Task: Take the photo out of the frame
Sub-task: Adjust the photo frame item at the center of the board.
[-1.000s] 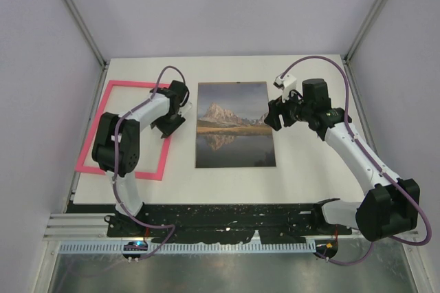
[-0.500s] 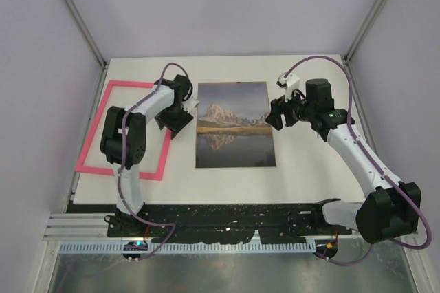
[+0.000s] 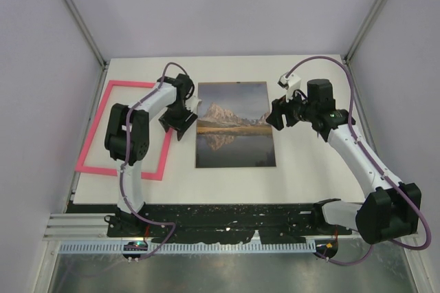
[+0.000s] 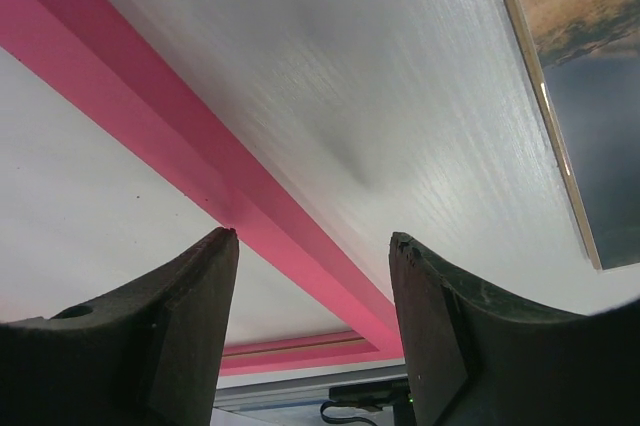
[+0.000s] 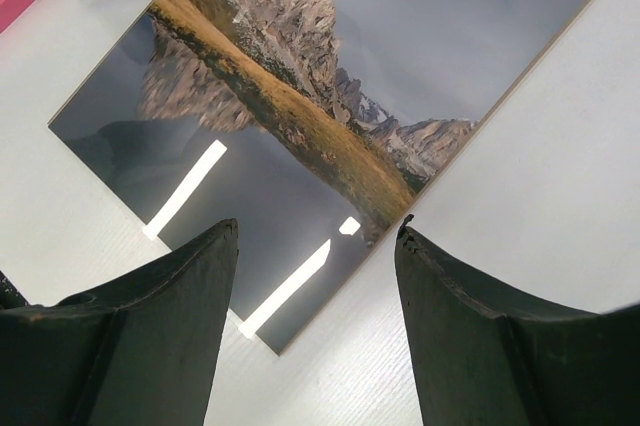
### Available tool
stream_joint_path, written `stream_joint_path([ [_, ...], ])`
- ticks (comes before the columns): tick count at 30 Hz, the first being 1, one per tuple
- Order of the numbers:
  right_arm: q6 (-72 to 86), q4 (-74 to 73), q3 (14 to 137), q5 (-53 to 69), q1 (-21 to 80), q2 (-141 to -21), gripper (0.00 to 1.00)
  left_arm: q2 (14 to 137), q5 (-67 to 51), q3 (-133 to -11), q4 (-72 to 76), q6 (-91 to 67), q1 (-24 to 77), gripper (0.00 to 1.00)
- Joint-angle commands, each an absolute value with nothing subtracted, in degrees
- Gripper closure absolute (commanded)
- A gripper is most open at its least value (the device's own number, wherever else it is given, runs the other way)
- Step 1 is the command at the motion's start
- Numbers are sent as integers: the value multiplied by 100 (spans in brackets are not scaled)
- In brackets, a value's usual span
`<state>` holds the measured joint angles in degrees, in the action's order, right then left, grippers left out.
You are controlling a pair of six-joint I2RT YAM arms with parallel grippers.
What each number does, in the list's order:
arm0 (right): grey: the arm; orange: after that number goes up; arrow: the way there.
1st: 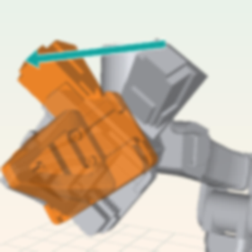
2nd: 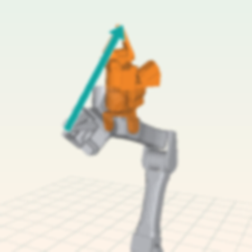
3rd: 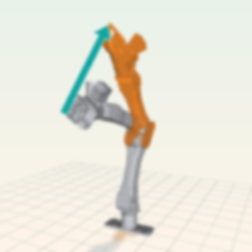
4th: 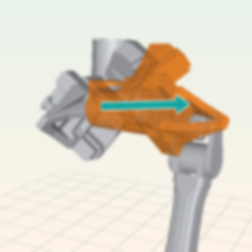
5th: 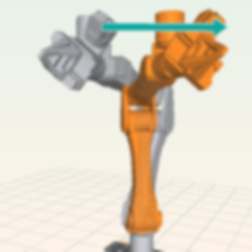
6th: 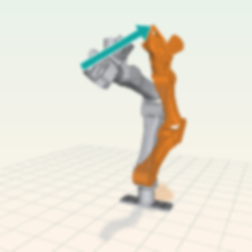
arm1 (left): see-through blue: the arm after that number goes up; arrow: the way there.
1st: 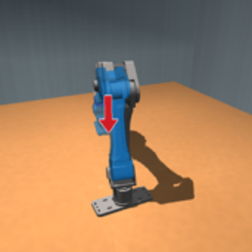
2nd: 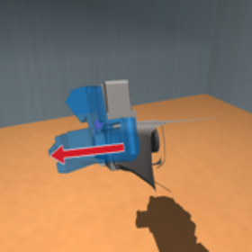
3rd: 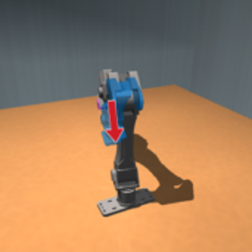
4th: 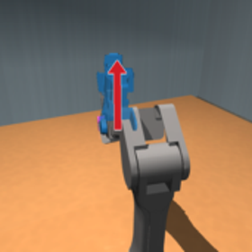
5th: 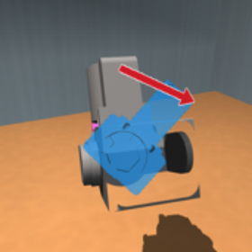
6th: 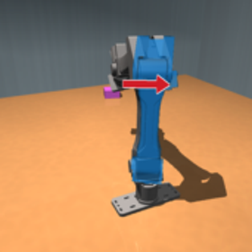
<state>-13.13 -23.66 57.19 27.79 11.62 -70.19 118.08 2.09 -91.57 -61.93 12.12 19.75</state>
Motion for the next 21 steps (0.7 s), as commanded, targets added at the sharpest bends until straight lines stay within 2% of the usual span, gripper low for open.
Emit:
stream_joint_path([
  [1,-1248,-2127,5739,2935,1134,-6864,32,11637,396,-9343,-6100,967,1890,33],
  [4,-1248,-2145,5748,2962,1125,-6891,32,11654,396,-9316,-6082,949,1846,17],
  [8,-1231,-2145,5774,2962,1125,-6926,32,11848,185,-9465,-6266,853,1758,13],
  [16,-1239,-2153,5766,2918,1116,-6943,32,12278,-360,-10142,-6952,721,1731,13],
  [17,-1239,-2153,5766,2909,1116,-6935,32,12304,-360,-10169,-6987,695,1723,12],
  [18,-1239,-2136,5766,2892,1116,-6935,32,12348,-334,-10221,-7013,668,1723,3],
  [21,-1213,-2153,5774,2918,1116,-6935,32,12419,-168,-10353,-7058,528,1731,0],
])
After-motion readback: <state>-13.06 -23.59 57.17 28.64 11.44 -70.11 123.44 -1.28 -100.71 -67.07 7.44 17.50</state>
